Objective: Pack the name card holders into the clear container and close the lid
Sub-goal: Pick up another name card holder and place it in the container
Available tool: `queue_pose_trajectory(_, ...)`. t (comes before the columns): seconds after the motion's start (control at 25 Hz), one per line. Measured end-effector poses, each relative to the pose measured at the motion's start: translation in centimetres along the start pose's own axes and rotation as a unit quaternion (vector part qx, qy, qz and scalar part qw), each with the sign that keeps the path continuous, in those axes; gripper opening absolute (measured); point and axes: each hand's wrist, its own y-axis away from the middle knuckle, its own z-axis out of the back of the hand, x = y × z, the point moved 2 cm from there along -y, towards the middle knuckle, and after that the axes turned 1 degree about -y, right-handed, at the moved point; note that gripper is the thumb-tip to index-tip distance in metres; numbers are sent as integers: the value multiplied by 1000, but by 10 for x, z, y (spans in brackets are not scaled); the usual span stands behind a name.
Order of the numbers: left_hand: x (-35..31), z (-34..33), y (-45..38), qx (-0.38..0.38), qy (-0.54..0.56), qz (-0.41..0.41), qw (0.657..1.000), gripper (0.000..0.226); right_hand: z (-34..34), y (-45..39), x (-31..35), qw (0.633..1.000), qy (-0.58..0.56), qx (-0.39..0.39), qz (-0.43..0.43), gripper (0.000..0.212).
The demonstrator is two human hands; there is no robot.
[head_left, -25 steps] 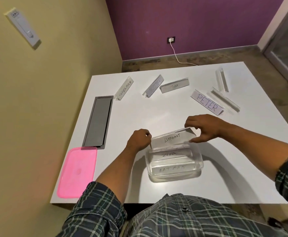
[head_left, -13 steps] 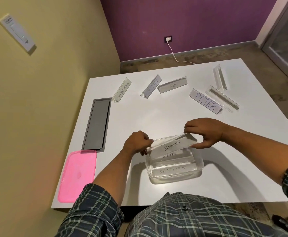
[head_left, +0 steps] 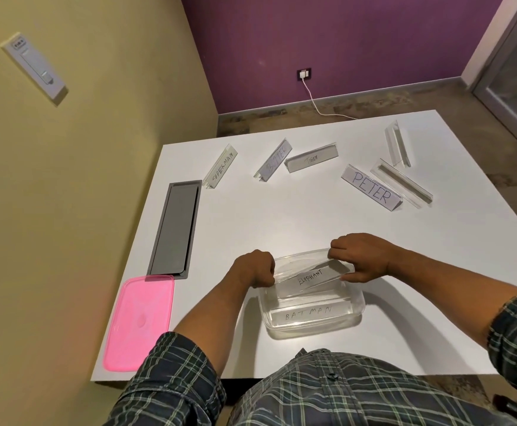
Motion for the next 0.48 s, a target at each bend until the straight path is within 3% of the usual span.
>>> queue_pose_trajectory(0.16, 3, -9, -6, -2, -64, -12, 998, 27, -9, -9, 13, 999, 36, 18, -16, 38)
queue_pose_trajectory(0.48, 10, -29, -10, -39, -132, -18, 990, 29, -41, -20, 27, 978, 111, 139, -112, 43)
